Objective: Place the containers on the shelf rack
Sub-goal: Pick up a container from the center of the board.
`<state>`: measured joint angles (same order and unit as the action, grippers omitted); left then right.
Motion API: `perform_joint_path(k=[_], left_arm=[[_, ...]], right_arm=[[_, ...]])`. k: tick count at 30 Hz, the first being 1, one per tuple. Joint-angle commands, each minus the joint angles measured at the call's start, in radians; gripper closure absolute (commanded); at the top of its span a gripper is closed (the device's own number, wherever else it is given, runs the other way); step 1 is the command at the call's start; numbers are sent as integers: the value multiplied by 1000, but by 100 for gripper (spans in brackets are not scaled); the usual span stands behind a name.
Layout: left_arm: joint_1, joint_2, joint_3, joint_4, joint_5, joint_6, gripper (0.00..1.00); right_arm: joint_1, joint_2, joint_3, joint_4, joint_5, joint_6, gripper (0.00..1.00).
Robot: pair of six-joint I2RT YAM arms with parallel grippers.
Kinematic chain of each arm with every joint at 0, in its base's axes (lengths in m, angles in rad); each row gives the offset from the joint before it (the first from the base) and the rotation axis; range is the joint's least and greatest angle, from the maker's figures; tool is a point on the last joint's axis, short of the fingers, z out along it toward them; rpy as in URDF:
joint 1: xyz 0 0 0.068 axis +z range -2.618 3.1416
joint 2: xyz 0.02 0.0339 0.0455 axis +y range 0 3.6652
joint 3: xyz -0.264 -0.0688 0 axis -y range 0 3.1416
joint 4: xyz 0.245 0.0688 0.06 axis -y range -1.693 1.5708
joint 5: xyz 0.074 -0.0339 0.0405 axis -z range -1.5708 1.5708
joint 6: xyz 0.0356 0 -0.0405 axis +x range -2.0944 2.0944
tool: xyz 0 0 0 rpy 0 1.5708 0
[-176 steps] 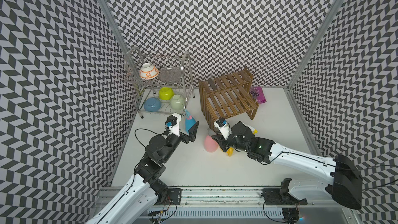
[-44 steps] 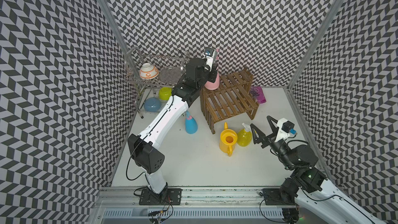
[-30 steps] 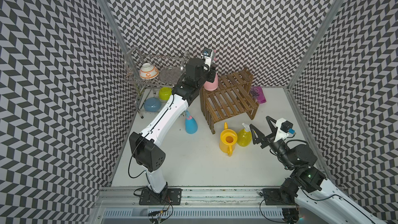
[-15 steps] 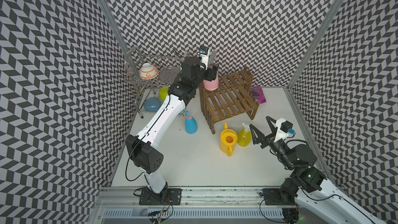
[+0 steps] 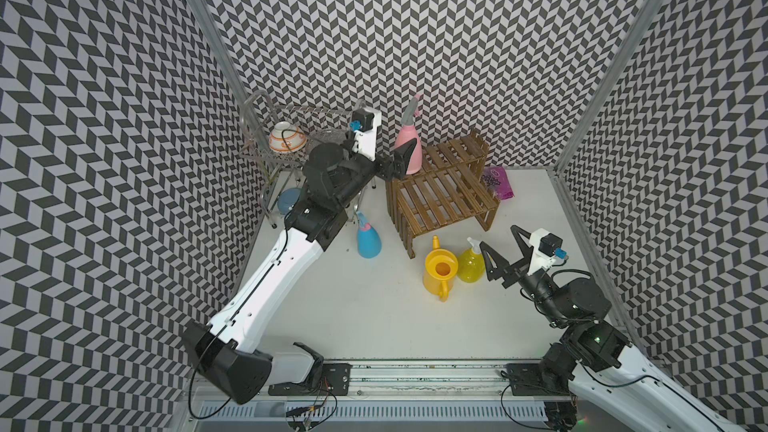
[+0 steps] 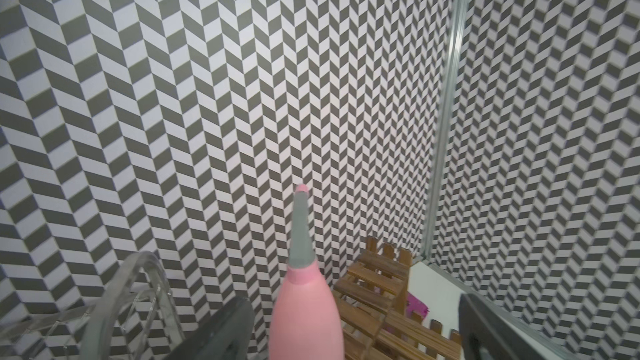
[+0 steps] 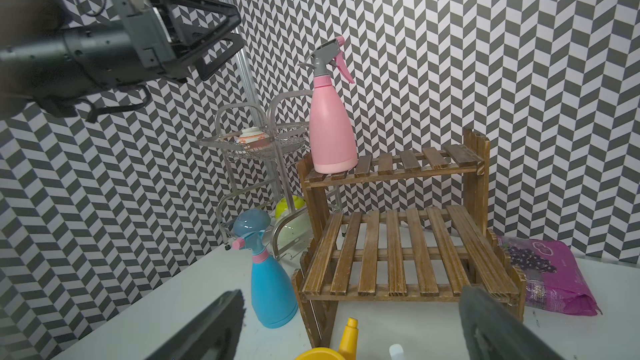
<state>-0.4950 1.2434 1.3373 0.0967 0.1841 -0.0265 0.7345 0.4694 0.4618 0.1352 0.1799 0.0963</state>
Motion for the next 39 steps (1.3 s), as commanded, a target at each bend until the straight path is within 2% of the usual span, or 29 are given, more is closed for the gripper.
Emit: perform_joint_path(k=[1, 4, 7, 11, 14, 17, 20, 22, 26, 31, 35, 39], left_arm=[[2, -143, -195, 235, 108, -37, 0], [3, -266, -386, 285, 98, -100, 0], [4, -377, -559, 325, 74, -226, 0], [4, -477, -775, 425, 53, -421, 0], [4, -508, -868, 460, 41, -492, 0], [3, -515, -884, 435, 54, -485, 0], [4, -512, -874, 395, 72, -452, 0], [4, -512, -875, 386, 80, -440, 0], [3, -508, -883, 389, 101, -429, 0], [4, -505, -871, 370, 129, -395, 0], [3, -519, -854, 325, 144, -348, 0], [3, -547, -846, 280, 148, -306, 0]], right_arm=[[-5, -17, 15, 29, -77, 14, 0], [-5, -20, 5, 48, -120, 30, 0], [-6, -11, 2, 55, -141, 51, 0], [-5, 8, 7, 28, -107, 97, 0], [-5, 17, 23, -26, -71, 132, 0], [-6, 22, 49, -116, -14, 149, 0], [-7, 25, 75, -240, 98, 163, 0], [-29, 41, 87, -313, 117, 165, 0], [-131, 92, 96, -383, -11, 173, 0], [-317, 196, 117, -395, -202, 147, 2], [-374, 275, 130, -353, -349, 86, 12], [-374, 322, 129, -317, -394, 24, 25]])
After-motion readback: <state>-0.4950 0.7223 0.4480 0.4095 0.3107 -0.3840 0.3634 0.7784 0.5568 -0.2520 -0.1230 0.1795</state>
